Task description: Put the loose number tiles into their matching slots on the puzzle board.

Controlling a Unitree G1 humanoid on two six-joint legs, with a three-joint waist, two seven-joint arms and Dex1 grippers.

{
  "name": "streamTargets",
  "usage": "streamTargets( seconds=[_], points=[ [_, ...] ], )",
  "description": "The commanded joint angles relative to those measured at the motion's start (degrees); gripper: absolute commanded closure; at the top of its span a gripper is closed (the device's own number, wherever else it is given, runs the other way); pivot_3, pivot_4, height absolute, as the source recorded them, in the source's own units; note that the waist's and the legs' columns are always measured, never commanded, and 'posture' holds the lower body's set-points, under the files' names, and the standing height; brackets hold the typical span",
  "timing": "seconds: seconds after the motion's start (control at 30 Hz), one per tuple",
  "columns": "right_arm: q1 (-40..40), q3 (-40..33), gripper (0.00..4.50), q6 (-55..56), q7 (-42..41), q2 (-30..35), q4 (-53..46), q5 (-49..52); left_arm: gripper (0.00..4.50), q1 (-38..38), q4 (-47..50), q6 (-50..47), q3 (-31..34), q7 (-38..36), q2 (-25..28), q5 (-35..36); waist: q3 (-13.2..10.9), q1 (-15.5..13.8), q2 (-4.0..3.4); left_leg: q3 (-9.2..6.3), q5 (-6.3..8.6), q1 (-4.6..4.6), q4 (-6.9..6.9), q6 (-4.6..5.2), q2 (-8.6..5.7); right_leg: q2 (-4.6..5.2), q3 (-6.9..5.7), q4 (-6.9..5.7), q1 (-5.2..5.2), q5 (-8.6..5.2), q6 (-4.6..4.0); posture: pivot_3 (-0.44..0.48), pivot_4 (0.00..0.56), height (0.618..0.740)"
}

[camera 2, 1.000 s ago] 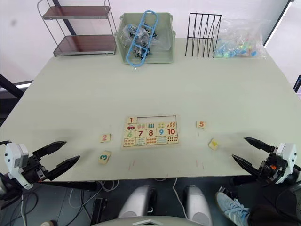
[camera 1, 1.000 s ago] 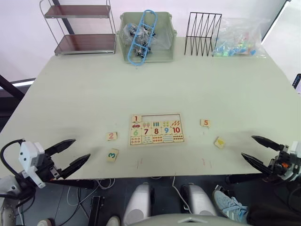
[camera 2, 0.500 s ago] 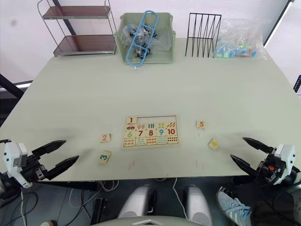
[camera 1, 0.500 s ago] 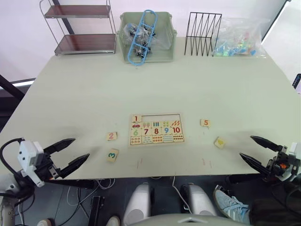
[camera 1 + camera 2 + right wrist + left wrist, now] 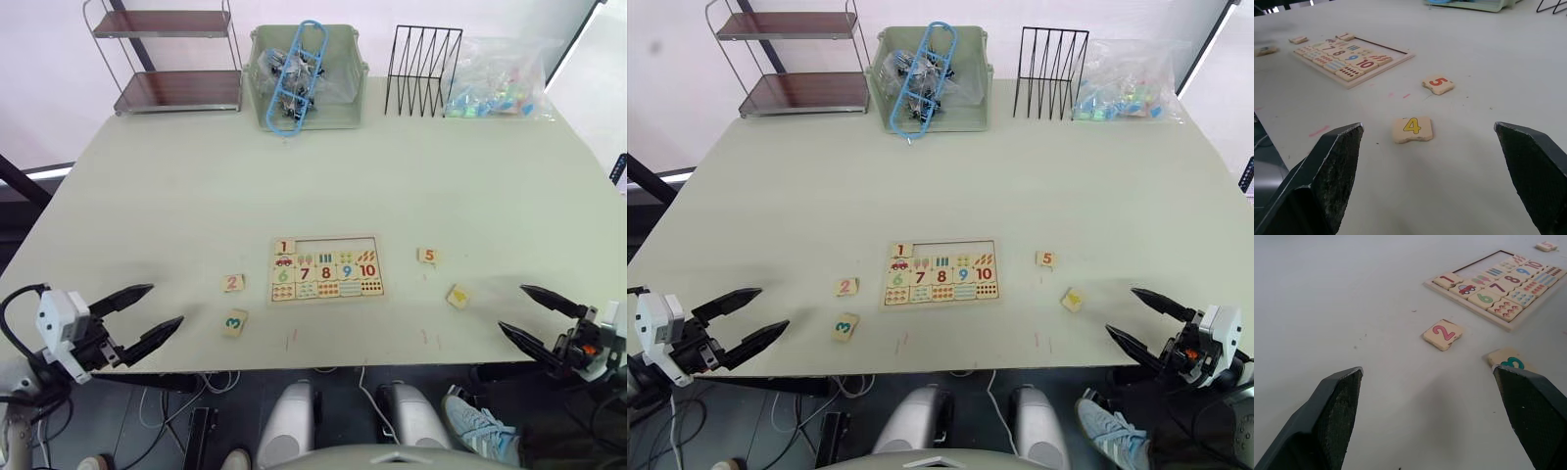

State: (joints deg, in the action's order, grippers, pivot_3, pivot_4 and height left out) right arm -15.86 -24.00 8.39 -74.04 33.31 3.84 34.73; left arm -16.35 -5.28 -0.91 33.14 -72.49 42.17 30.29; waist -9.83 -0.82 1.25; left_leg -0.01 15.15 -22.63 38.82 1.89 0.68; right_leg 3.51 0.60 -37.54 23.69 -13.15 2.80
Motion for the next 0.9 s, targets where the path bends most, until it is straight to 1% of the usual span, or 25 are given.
streamTargets(
  seconds=[0.03,0.13,0.3,0.4,0.53,0.7,0.8,0.9],
  points=[
    [-0.4,-1.4,0.0,1.6,-2.2,0.8,0.4,1.0,0.01,2.7,-1.5,2.8,-1.6,-2.8,2.8,-1.1,0.0,0.0,0.01,-0.01,0.0,0.0,0.0,0.0,0.0,-0.01,-0.01,0.0,0.0,0.0,0.0,0.0,0.15,0.74],
    [-0.5,-1.4,0.0,1.7,-4.8,1.7,0.4,1.9,0.01,6.9,-3.6,3.6,-4.6,-5.3,4.8,-1.8,0.0,0.0,0.0,-0.01,0.0,0.0,0.0,0.0,-0.02,0.0,-0.02,-0.01,0.0,0.0,0.0,0.0,0.15,0.74],
    [-0.6,-1.4,0.0,0.0,-9.2,3.1,-1.3,4.6,0.01,14.8,-10.5,6.0,-10.2,-11.3,8.3,-3.8,0.0,0.2,-0.02,0.0,0.0,0.0,-0.02,0.0,-0.02,-0.05,0.0,0.0,0.0,0.01,0.0,0.0,0.15,0.74],
    [-0.5,-1.5,0.0,-1.4,-10.1,3.7,-3.0,6.4,0.01,19.8,-15.0,7.6,-12.9,-13.9,9.2,-4.9,0.0,0.2,-0.02,0.0,0.0,0.01,-0.02,0.0,-0.01,-0.11,0.01,-0.02,0.0,0.01,0.0,0.0,0.15,0.74],
    [-0.6,-1.1,0.0,-3.1,-11.7,4.8,-5.6,7.3,0.01,28.3,-22.8,11.1,-19.2,-19.4,10.1,-7.6,0.0,0.0,-0.03,-0.01,0.0,0.0,-0.02,0.0,-0.04,-0.13,0.01,-0.02,0.0,0.02,0.01,0.0,0.15,0.74],
    [0.8,-0.9,0.0,-3.4,-12.3,5.1,-5.9,7.4,0.01,37.7,-32.6,19.0,-30.4,-20.0,11.7,-10.4,0.0,0.0,-0.01,-0.04,-0.01,0.0,-0.02,0.01,-0.08,-0.17,0.03,-0.04,-0.01,0.07,0.09,0.0,0.15,0.74],
    [1.4,-0.8,0.0,-3.1,-12.7,5.0,-5.7,7.2,0.01,41.9,-36.7,21.3,-35.2,-20.0,11.8,-10.1,0.0,0.1,-0.01,-0.05,-0.01,-0.01,-0.02,0.01,-0.09,-0.2,0.04,-0.04,-0.01,0.15,0.24,0.0,0.15,0.74],
    [1.7,-1.0,0.0,-3.3,-12.7,5.1,-6.1,7.5,0.01,44.4,-39.4,22.5,-39.5,-20.0,12.1,-9.2,0.0,0.2,-0.01,-0.05,0.0,-0.02,-0.02,0.01,-0.08,-0.24,0.07,-0.06,0.0,0.15,0.24,0.0,0.15,0.74]
  ],
)
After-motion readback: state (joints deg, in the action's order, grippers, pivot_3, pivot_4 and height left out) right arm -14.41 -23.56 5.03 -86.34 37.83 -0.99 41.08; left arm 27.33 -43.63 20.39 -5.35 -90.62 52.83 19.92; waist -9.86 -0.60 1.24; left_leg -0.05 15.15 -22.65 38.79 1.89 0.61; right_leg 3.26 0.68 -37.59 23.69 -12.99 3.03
